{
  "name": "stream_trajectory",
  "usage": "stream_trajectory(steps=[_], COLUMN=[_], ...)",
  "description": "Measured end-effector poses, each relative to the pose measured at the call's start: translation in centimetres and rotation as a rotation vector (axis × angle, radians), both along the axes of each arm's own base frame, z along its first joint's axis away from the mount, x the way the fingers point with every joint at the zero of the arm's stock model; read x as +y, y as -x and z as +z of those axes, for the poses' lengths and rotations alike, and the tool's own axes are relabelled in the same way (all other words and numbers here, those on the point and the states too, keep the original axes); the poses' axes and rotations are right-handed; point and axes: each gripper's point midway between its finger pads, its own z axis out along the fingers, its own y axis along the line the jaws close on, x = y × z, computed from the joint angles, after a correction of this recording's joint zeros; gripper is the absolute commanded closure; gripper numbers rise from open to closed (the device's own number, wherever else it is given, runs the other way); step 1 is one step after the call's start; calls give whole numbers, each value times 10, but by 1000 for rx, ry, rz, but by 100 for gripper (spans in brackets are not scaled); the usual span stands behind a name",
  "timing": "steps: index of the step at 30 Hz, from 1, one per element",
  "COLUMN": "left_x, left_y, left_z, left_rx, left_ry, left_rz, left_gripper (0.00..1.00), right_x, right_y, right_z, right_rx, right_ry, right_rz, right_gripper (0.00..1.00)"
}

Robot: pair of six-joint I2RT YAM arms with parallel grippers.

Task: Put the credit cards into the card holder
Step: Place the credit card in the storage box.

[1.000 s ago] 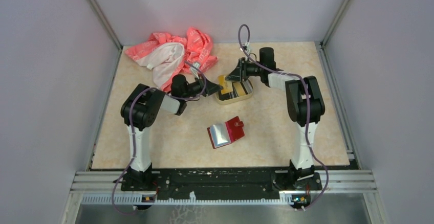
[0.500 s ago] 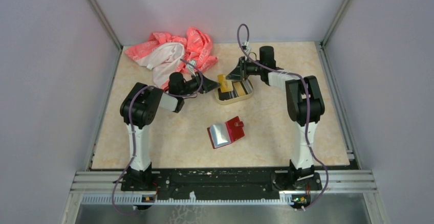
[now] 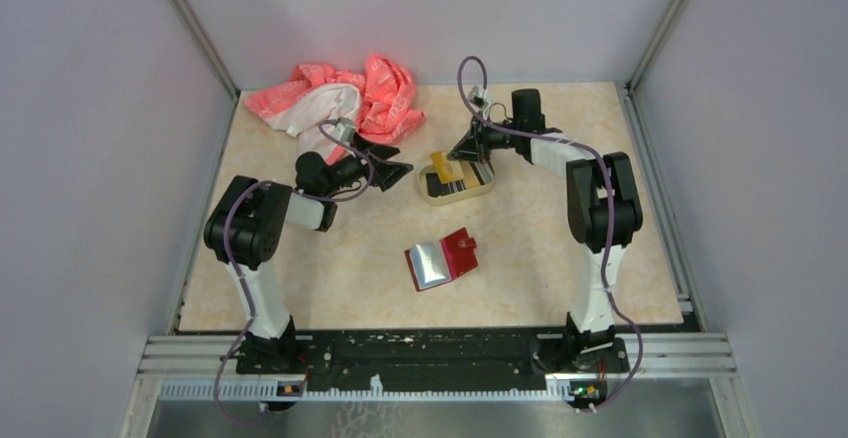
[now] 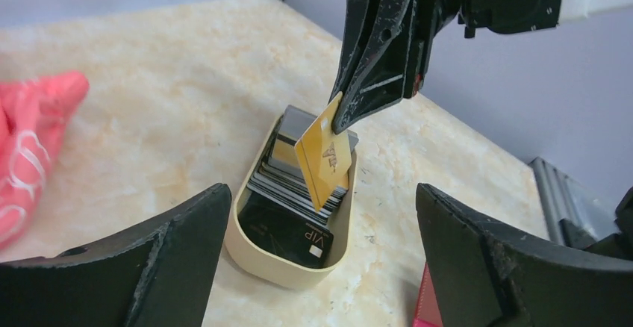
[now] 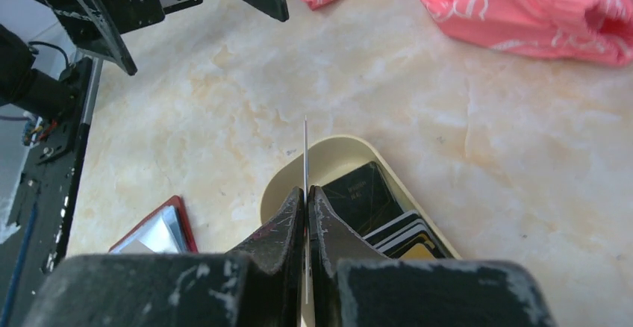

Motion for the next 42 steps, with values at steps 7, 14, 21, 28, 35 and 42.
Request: stream_trajectory(steps=[7, 14, 21, 28, 35, 42], left_x=[3, -11, -36, -65, -75, -76], left_y=[18, 21, 18, 22, 22, 18], left_z=[15, -14, -14, -8, 0, 1], left_rx=[-163, -118, -197, -323, -405, -405], left_ry=[8, -17, -28, -45, -52, -48], left_rz=[-89, -197, -273, -329, -352, -358], left_gripper=[9, 23, 35, 45, 85, 100], right_x=[1, 2, 2, 5, 7, 7], right_y=[12, 21, 24, 27, 31, 34], right_z=[39, 45, 44, 45, 46, 49], right_rx=[-147, -211, -256, -269, -264, -236], right_ry=[-38, -64, -70, -75, -86, -94], right_rz=[78, 145, 176, 193, 208, 209], right_gripper=[100, 100, 100, 100, 100, 76])
